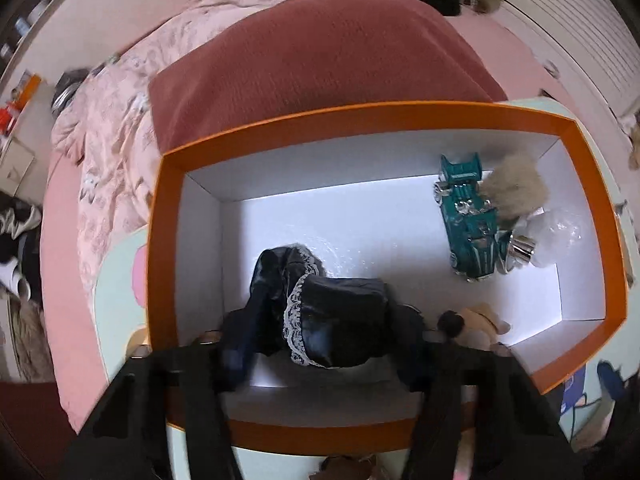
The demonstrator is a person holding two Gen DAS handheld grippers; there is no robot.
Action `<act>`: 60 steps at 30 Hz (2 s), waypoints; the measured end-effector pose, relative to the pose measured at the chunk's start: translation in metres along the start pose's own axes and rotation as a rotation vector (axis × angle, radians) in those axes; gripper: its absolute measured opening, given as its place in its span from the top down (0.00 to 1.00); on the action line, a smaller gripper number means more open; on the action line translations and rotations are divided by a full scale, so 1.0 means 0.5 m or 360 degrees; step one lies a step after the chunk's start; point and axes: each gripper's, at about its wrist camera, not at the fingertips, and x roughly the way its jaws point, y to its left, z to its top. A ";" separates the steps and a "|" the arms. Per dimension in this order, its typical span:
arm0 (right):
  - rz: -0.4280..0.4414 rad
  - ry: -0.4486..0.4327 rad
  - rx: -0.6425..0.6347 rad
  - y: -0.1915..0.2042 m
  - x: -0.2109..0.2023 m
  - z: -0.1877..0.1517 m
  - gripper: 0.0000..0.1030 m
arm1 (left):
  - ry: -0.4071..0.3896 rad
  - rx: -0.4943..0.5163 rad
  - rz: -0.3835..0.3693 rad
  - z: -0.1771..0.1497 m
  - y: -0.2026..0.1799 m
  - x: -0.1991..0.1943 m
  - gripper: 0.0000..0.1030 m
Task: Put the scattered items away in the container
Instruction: 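Grasp the black lace fabric in the orange box with the left tool, then lay the black lace fabric on the table beside the card box, open left tool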
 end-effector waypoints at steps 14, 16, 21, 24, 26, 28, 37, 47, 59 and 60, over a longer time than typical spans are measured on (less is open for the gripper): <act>0.0002 -0.0002 0.0000 -0.001 0.004 -0.001 0.00 | -0.0506 -0.0188 -0.0614 -0.073 0.082 -0.212 0.71; 0.0002 -0.0002 0.0000 0.000 0.004 -0.002 0.00 | -0.0589 -0.0214 -0.0689 -0.110 0.096 -0.248 0.71; 0.0002 -0.0002 0.0000 0.000 0.005 -0.003 0.00 | -0.0588 -0.0228 -0.0848 -0.181 0.084 -0.236 0.71; 0.0002 -0.0002 0.0000 0.001 0.007 0.006 0.00 | -0.0513 -0.0215 -0.0868 -0.208 0.059 -0.192 0.68; 0.0002 -0.0003 0.0000 0.001 0.007 0.005 0.00 | -0.0520 -0.0200 -0.0823 -0.215 0.047 -0.168 0.65; 0.0002 -0.0003 0.0000 0.003 0.007 0.005 0.00 | -0.0623 -0.0240 -0.0687 -0.217 0.053 -0.175 0.64; 0.0003 -0.0004 0.0000 0.002 0.008 0.005 0.00 | -0.0898 -0.0218 -0.0507 -0.145 0.101 -0.195 0.12; 0.0003 -0.0005 0.0000 0.011 0.011 0.013 0.00 | -0.0647 -0.0181 -0.0364 -0.142 0.074 -0.104 0.12; 0.0003 0.0001 0.0003 0.012 0.013 0.016 0.00 | -0.1019 -0.0331 -0.0453 -0.208 0.109 -0.192 0.12; 0.0005 0.0009 0.0004 0.015 0.012 0.020 0.00 | -0.1074 -0.0332 -0.0429 -0.236 0.105 -0.212 0.12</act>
